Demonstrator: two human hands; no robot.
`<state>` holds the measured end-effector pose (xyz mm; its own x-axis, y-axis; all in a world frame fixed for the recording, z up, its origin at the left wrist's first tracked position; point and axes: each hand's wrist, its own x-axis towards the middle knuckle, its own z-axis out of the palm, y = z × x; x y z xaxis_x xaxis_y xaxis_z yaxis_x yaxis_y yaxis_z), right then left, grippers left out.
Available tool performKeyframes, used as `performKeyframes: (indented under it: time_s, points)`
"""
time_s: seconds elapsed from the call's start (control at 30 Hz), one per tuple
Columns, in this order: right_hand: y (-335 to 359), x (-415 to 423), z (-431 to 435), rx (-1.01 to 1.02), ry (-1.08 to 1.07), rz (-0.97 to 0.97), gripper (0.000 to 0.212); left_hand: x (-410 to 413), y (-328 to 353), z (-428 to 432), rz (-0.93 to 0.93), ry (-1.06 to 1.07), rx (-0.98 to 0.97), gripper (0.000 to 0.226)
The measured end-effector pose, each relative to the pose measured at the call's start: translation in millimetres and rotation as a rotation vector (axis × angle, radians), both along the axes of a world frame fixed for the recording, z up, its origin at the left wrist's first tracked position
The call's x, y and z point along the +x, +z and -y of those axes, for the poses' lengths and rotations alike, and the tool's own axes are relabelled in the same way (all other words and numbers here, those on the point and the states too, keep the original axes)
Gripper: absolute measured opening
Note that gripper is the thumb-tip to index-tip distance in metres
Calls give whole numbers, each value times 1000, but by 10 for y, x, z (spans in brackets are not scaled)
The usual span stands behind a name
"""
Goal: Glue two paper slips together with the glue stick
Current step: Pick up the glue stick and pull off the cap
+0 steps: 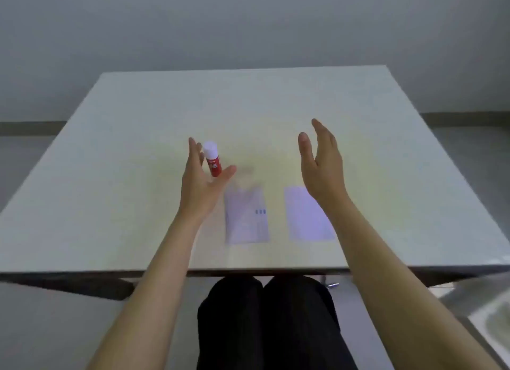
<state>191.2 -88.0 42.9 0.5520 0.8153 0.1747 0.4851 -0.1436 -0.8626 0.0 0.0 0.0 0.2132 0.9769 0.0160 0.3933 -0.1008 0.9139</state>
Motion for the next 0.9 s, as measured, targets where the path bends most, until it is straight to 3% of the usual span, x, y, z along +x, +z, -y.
performKeyframes:
  time_s: [0.17, 0.23, 0.3, 0.37, 0.5, 0.6, 0.67, 0.77, 0.9]
  points:
    - [-186, 51, 330, 75, -37, 81, 52, 164, -26, 51, -72, 116, 232, 23]
    - [-195, 29, 464, 64, -40, 99, 51, 171, 21, 164, -65, 124, 243, 13]
    - [-161, 18, 525, 41, -31, 134, 51, 181, 115, 278, -31, 77, 256, 10]
    - [-96, -24, 510, 17, 21, 98, 52, 197, 205, 356, -28, -20, 331, 23]
    - [84, -221, 381, -24, 155, -165, 58, 248, 371, 480, -129, -142, 491, 40]
    - [207, -276, 360, -109, 132, -370, 82, 231, 467, 574, -175, -231, 566, 42]
    - [261, -267, 369, -154, 125, -434, 86, 218, 505, 622, -185, -275, 615, 41]
    - [272, -229, 374, -171, 216, -396, 67, 242, 544, 659, -210, -270, 687, 34]
    - [261, -108, 450, -83, 438, -341, 23, 271, 549, 659, -214, -270, 692, 26]
